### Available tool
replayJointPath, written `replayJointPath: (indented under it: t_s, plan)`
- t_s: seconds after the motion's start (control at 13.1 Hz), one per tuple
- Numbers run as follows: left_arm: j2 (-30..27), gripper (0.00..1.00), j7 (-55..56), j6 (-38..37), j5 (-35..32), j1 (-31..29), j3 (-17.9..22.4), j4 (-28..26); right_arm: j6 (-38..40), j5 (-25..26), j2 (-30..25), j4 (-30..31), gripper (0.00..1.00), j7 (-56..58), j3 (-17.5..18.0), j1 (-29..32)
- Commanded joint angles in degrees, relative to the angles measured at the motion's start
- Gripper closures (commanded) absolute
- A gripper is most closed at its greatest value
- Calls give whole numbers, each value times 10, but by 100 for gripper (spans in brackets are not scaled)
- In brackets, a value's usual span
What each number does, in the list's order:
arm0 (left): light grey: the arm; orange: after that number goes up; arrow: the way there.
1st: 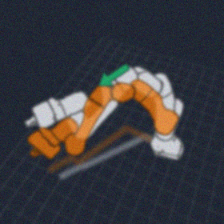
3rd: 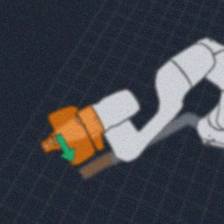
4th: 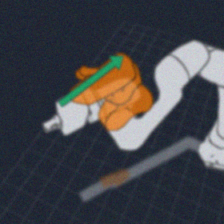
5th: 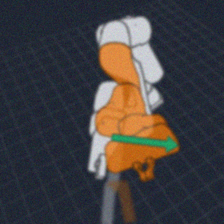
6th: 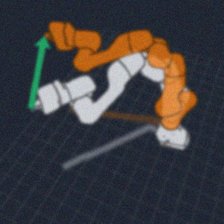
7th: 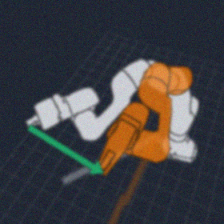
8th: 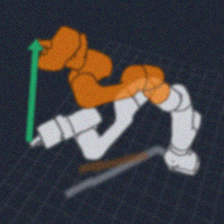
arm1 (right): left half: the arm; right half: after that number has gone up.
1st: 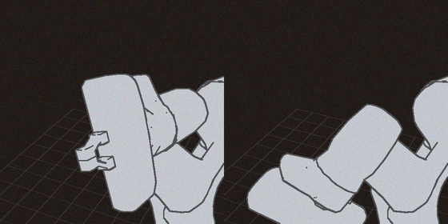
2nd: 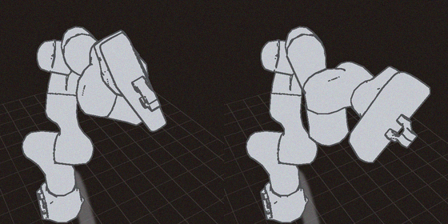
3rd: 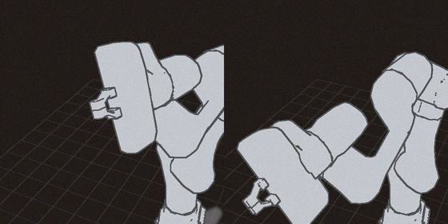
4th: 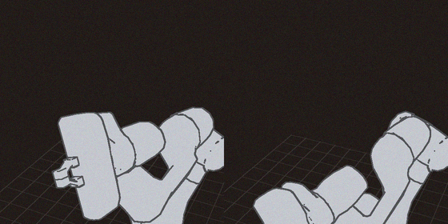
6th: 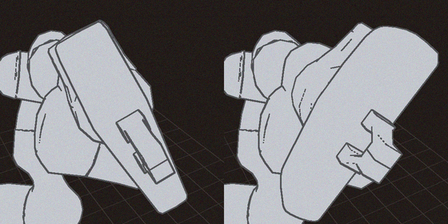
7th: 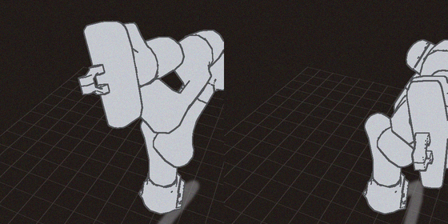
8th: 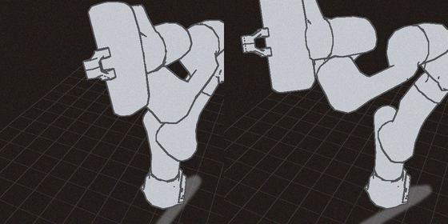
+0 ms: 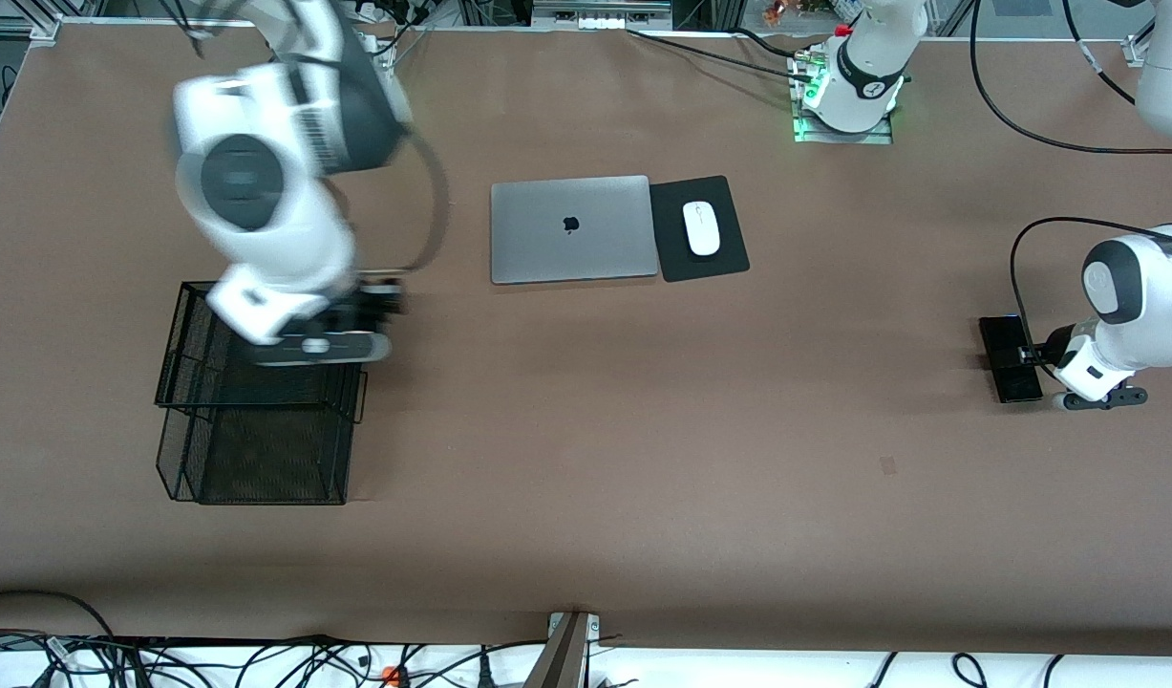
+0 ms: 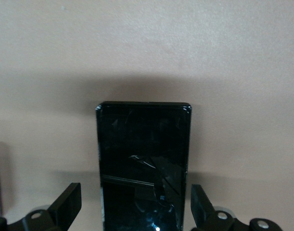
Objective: Place phones with both arms
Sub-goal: 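Lower the flip phone into the basket with the right gripper while the left lifts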
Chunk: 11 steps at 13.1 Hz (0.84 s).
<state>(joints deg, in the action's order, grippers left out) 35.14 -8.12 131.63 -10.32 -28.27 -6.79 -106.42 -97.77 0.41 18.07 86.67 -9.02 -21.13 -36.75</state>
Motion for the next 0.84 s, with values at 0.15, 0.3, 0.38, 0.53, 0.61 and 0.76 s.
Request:
replayJointPath:
  t_s: [0.15,0.3,0.38,0.53,0.61,0.76]
  plan:
    - [18,0,-12,1,10,-19,-15,1,-157,-5,-155,268,100,157,-123,-9]
    - [18,0,-14,1,5,-19,-14,3,-210,-7,-153,308,100,224,-182,-9]
    - [14,0,-13,-2,5,-15,-16,2,-247,-7,-150,332,100,239,-191,-7]
    - [18,17,-13,-2,7,-17,-16,2,-317,-12,-129,365,100,257,-211,-5]
    - [16,46,-13,-4,7,-17,-16,2,-336,-20,-111,368,100,260,-212,1]
    - [9,78,-14,-7,3,-15,-16,6,-350,-51,-82,366,100,274,-211,13]
